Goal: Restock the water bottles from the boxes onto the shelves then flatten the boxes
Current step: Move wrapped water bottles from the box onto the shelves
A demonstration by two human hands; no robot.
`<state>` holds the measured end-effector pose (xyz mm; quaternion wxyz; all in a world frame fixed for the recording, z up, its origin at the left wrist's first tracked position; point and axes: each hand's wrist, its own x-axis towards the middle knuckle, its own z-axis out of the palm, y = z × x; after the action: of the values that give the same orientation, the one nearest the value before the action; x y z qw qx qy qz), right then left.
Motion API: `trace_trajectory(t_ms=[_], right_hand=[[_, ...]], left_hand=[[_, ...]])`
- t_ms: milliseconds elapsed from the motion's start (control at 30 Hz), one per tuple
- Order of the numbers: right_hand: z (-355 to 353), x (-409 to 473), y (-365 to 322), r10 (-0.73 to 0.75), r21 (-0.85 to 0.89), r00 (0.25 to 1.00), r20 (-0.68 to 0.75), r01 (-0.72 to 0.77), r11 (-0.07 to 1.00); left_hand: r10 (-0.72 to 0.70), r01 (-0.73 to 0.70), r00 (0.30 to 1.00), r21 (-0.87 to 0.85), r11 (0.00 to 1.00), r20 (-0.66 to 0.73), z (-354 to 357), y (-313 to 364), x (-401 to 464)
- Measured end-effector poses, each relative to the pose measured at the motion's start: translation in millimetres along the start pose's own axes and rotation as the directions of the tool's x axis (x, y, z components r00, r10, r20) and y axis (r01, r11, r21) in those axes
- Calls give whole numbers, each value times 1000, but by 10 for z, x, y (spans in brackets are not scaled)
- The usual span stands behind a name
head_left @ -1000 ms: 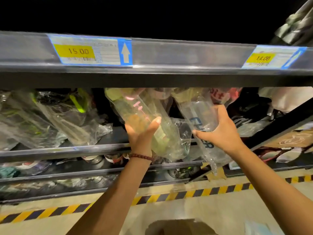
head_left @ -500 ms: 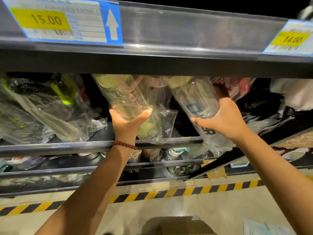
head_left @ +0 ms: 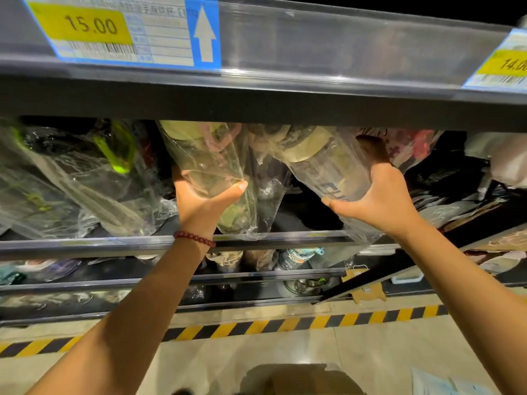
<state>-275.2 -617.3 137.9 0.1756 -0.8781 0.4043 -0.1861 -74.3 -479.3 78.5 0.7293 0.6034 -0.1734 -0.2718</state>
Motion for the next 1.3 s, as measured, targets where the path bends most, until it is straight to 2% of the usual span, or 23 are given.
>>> trace_trajectory(t_ms=[167,267,600,767,967,1300], right_hand=[[152,-45,-84,64,152,997,-44,-56,987],[259,-20,-119,71,178,994,-78,-56,982],[465,93,-156,56,326,998,-42,-39,945],[577,80,-193,92,399,990,-105,-43,916],[593,31,-302,106,438,980,-166,-23,899],[754,-36,-328,168,600,949,-268,28,800]], left_hand=[[-52,53,999,65,996,-7,-109,-60,74],[-53,56,998,81,995,-34,-155,-41,72],[-16,28,996,132,991,-92,-208,-20,133],[30,-21,998,153,988,-56,-229,5,187],[20,-11,999,226,974,-37,-291,25,231],[13,-9,1000,337,941,-9,-328,-18,222]])
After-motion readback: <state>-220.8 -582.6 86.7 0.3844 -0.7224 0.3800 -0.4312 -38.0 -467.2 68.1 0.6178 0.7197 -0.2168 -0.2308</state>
